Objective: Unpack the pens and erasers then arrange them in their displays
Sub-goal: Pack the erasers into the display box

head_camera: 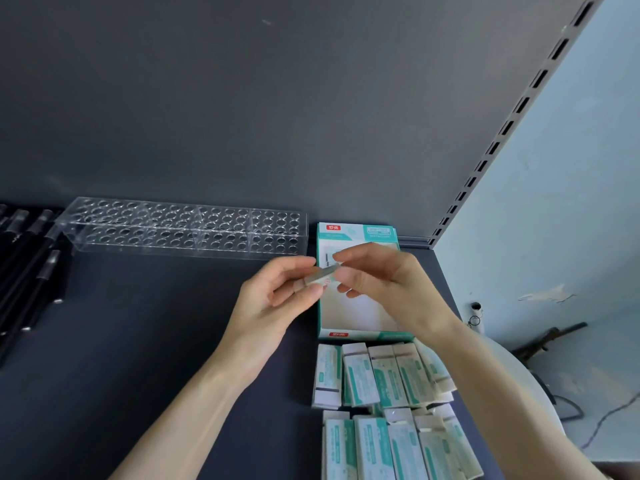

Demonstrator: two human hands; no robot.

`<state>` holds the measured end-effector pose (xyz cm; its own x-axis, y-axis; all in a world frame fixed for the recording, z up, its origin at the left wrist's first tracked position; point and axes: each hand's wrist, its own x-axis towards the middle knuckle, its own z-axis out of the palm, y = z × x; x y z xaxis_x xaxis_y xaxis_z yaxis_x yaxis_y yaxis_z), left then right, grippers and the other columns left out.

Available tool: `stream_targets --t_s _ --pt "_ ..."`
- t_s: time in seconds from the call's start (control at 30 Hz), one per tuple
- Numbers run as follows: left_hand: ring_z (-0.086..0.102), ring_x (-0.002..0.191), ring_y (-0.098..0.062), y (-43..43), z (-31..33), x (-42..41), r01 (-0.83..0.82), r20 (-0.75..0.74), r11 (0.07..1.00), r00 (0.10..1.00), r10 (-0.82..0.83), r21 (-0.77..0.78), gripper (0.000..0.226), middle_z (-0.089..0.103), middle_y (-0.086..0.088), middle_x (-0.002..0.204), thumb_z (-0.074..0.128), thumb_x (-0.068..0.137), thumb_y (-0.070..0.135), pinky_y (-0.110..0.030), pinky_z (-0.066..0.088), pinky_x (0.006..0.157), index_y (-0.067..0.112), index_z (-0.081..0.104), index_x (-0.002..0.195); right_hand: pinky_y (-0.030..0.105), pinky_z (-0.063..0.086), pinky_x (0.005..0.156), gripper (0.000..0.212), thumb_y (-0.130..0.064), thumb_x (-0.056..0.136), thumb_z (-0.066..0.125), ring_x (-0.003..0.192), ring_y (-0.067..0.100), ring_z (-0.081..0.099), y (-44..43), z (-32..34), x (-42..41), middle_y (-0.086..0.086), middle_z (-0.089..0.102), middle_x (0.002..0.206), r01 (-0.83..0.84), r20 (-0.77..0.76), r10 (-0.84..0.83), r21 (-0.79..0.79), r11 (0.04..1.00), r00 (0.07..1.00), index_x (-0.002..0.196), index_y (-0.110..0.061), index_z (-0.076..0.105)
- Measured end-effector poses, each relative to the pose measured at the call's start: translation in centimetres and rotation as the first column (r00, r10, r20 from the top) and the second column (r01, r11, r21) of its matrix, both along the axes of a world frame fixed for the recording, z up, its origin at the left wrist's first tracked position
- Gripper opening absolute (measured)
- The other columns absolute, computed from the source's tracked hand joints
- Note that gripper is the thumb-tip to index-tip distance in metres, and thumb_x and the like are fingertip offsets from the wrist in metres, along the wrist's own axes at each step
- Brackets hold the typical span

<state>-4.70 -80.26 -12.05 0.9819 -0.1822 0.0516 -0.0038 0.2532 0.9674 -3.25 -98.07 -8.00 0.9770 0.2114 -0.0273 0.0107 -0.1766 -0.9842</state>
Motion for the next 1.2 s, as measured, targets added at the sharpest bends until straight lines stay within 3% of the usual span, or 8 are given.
stream_targets --t_s 0.13,0.3,0.5,0.63,0.8,0.93,1.03,1.2 --pt "0.068 0.094 -0.009 -0.4 0.1 -0.1 -0.058 0.014 0.998 0.998 0.058 0.035 0.032 0.074 -0.001 0.097 0.072 0.071 0.019 -0.013 0.049 0.079 0.007 0.064 0.1 0.022 0.051 0.077 0.016 -0.005 0.076 0.072 0.074 0.011 0.064 -0.2 0.0 -0.1 0.005 0.069 0.083 0.018 0.02 -0.017 -0.032 0.999 1.0 0.089 -0.004 0.064" --pt "0.07 0.09 -0.017 -0.4 0.1 0.0 -0.114 0.037 0.993 0.993 0.112 0.03 0.025 0.074 -0.007 0.09 0.071 0.071 0.017 -0.019 0.053 0.078 0.007 0.067 0.094 0.022 0.053 0.071 0.019 -0.019 0.068 0.073 0.066 0.013 0.063 -0.7 -0.1 -0.2 0.005 0.07 0.073 0.089 0.033 -0.089 0.022 0.996 0.995 0.079 -0.005 0.065" --pt "0.07 0.091 -0.012 -0.6 -0.2 -0.1 -0.113 0.132 0.992 0.986 0.105 0.052 0.019 0.072 -0.005 0.097 0.069 0.074 -0.012 -0.015 0.051 0.078 0.002 0.068 0.087 0.024 0.053 0.082 0.024 0.009 0.072 0.071 0.087 0.017 0.068 -2.0 -0.3 -0.6 0.011 0.071 0.096 -0.003 0.03 0.003 -0.014 1.0 1.0 0.087 -0.008 0.065" --pt "0.07 0.085 -0.01 -0.8 -0.2 -0.1 -0.119 0.139 0.989 0.985 0.106 0.093 0.017 0.075 -0.001 0.09 0.072 0.073 0.001 -0.013 0.051 0.076 0.005 0.07 0.089 0.026 0.053 0.082 0.02 -0.001 0.072 0.075 0.084 0.017 0.067 -2.3 -0.5 -1.0 0.011 0.071 0.092 0.018 0.059 -0.015 -0.045 0.999 0.998 0.088 -0.011 0.068" --pt "0.06 0.057 -0.006 -1.2 0.1 -0.3 -0.117 0.114 0.983 0.988 0.102 0.14 0.017 0.071 0.002 0.069 0.068 0.075 0.014 -0.015 0.047 0.056 0.01 0.072 0.091 0.02 0.051 0.062 0.021 -0.031 0.075 0.063 0.057 0.012 0.062 -2.2 -0.4 -1.1 0.002 0.068 0.064 0.056 0.075 -0.048 -0.106 0.993 0.996 0.084 -0.013 0.07" --pt "0.049 0.046 -0.005 -1.2 0.0 -0.1 -0.167 0.111 0.972 0.982 0.15 0.168 0.009 0.064 0.004 0.056 0.067 0.081 0.005 -0.017 0.041 0.045 0.012 0.072 0.085 0.022 0.051 0.07 0.02 -0.02 0.072 0.074 0.066 0.012 0.063 -2.3 -0.8 -1.1 0.001 0.07 0.078 0.079 0.102 -0.071 -0.075 0.994 0.992 0.091 -0.019 0.067" --pt "0.047 0.044 -0.006 -1.2 -0.1 -0.1 -0.162 0.096 0.968 0.985 0.146 0.191 0.007 0.063 0.004 0.054 0.068 0.082 0.007 -0.017 0.039 0.042 0.013 0.072 0.084 0.019 0.05 0.071 0.033 -0.001 0.071 0.077 0.067 0.011 0.062 -2.4 -0.7 -1.3 -0.01 0.065 0.085 0.054 0.22 -0.014 -0.175 0.983 0.975 0.094 -0.023 0.066" --pt "0.052 0.06 -0.005 -0.9 -0.6 -0.1 -0.172 0.16 0.92 0.98 0.123 0.352 0.017 0.065 0.007 0.075 0.072 0.08 0.02 -0.017 0.043 0.058 0.017 0.072 0.096 0.019 0.051 0.071 0.028 -0.002 0.074 0.075 0.069 0.009 0.058 -2.8 -1.0 -1.2 -0.011 0.06 0.094 0.139 0.419 0.023 -0.352 0.926 0.908 0.099 -0.014 0.07"
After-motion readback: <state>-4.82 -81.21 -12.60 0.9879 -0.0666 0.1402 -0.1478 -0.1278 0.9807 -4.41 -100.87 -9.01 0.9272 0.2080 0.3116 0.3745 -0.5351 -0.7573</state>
